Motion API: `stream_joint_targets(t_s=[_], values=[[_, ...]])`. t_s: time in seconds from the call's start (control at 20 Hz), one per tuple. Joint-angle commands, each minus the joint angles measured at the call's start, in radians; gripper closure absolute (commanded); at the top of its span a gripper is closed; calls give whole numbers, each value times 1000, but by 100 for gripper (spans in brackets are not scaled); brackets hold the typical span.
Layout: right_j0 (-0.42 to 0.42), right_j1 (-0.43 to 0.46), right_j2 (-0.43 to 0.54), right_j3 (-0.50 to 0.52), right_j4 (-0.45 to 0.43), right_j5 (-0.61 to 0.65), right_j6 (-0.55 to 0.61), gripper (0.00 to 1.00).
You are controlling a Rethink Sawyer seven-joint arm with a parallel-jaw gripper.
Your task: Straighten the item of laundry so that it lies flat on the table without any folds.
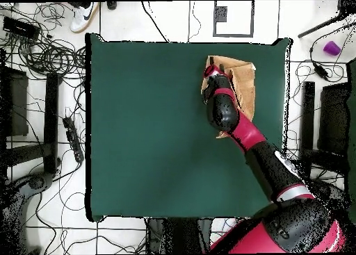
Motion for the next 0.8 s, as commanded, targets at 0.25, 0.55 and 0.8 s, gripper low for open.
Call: stream_joint_targets(t_s=[0.25,0.55,0.8], values=[[31,5,153,279,165,-22,437,0],[18,0,159,276,154,-44,457,0],[-16,42,173,220,108,9,439,0]])
